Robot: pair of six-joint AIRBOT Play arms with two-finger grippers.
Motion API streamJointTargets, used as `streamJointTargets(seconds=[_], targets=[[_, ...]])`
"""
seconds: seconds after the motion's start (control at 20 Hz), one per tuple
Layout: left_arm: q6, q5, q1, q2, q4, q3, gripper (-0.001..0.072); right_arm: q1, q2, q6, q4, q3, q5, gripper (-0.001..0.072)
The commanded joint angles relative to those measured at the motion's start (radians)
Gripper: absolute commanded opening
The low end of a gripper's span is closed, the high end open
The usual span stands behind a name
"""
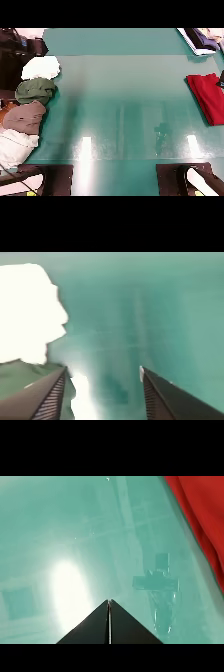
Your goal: Fold the shirts.
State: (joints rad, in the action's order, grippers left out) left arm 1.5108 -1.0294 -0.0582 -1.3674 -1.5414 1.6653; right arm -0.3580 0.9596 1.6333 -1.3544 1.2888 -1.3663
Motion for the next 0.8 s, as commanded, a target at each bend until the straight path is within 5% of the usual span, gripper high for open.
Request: streamJointTargets(seconds=[0.0, 0.75], targets=[[0.030, 0.122, 0.001, -0.154, -0.151, 0.000, 0.0557, 0.001, -0.001, 0.000, 0.000, 0.000, -0.039, 0.0021], [0.114, 0.308, 0.111, -0.489, -0.206, 0.001, 0.0555, 0.001, -0.001, 0.000, 0.000, -0.001, -0.085, 0.0022]])
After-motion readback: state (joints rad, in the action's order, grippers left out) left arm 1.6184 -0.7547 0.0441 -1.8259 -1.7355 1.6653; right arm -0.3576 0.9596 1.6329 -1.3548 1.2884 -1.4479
